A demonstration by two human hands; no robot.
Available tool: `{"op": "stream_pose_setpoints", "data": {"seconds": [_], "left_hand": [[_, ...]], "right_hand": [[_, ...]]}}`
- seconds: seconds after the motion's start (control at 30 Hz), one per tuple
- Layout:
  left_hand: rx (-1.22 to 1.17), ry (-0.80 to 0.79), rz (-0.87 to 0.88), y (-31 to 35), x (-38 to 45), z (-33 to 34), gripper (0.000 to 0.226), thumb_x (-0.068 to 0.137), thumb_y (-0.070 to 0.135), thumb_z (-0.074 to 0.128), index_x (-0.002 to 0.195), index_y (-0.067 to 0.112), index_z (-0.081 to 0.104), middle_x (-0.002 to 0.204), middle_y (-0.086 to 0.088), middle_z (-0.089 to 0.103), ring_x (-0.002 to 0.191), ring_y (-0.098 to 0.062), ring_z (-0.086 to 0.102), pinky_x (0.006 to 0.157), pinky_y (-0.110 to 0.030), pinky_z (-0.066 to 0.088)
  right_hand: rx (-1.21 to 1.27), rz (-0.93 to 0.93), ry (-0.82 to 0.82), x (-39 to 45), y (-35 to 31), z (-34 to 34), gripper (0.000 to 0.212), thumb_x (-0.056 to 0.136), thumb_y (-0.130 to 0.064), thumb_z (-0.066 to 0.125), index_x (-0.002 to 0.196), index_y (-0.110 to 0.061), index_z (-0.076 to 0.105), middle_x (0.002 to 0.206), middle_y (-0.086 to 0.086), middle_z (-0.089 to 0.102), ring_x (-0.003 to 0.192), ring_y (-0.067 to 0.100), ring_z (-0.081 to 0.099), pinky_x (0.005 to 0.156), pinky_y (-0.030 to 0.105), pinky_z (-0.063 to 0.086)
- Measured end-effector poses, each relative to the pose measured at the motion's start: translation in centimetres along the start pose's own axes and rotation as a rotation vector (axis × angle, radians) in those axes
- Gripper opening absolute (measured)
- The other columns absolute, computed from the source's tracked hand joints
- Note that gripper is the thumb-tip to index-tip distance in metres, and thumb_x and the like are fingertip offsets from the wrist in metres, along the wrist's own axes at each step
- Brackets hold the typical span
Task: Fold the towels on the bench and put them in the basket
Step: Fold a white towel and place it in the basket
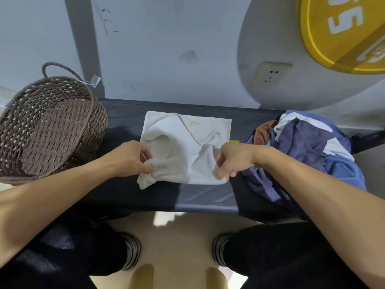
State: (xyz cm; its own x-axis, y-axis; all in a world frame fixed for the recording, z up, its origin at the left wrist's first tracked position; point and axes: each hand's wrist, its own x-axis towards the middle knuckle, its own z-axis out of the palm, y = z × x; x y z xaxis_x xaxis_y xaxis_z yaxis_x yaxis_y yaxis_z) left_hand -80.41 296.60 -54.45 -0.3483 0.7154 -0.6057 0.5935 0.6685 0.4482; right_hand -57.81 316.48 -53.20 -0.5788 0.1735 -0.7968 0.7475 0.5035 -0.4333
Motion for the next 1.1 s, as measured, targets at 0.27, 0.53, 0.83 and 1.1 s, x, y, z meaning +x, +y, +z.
{"op": "stream_pose_setpoints", "data": {"seconds": [0.27, 0.53, 0.83, 1.1], "left_hand": [[-0.014, -0.177, -0.075, 0.0, 0.2, 3.1, 0.015, 0.083, 0.026, 0.072, 0.089, 0.035, 0.061, 0.089, 0.011, 0.068, 0.075, -0.007, 0.067, 0.058, -0.017, 0.049], [-0.264, -0.121, -0.231, -0.4, 0.2, 3.8, 0.016, 0.080, 0.008, 0.074, 0.093, 0.018, 0.076, 0.077, -0.006, 0.071, 0.070, -0.017, 0.063, 0.052, -0.024, 0.047], [-0.345, -0.055, -0.273, -1.7, -1.3, 4.6, 0.008, 0.082, 0.016, 0.078, 0.086, 0.014, 0.071, 0.075, -0.002, 0.074, 0.067, -0.014, 0.073, 0.059, -0.024, 0.058], [-0.820, 0.062, -0.115, -2.8, -2.5, 2.1, 0.009, 0.088, 0.004, 0.069, 0.096, 0.004, 0.064, 0.086, -0.011, 0.076, 0.082, -0.024, 0.073, 0.077, -0.036, 0.060]], "right_hand": [[-0.040, 0.262, -0.197, 0.3, 2.8, 4.2, 0.019, 0.086, -0.015, 0.072, 0.097, -0.001, 0.066, 0.095, 0.016, 0.076, 0.083, 0.020, 0.074, 0.085, 0.042, 0.060], [-0.371, 0.219, 0.127, 0.9, -2.1, -0.9, 0.018, 0.089, -0.025, 0.064, 0.087, -0.007, 0.064, 0.076, 0.004, 0.067, 0.070, 0.023, 0.065, 0.063, 0.029, 0.049], [-0.149, -0.216, 0.383, 7.3, -8.0, 0.4, 0.037, 0.091, -0.017, 0.058, 0.127, -0.024, 0.058, 0.114, 0.000, 0.063, 0.103, 0.020, 0.059, 0.085, 0.028, 0.048], [-0.295, -0.134, 0.301, 13.4, -10.5, 0.3, 0.063, 0.096, -0.049, 0.050, 0.153, -0.031, 0.029, 0.138, 0.013, 0.041, 0.118, 0.033, 0.052, 0.090, 0.033, 0.038]]}}
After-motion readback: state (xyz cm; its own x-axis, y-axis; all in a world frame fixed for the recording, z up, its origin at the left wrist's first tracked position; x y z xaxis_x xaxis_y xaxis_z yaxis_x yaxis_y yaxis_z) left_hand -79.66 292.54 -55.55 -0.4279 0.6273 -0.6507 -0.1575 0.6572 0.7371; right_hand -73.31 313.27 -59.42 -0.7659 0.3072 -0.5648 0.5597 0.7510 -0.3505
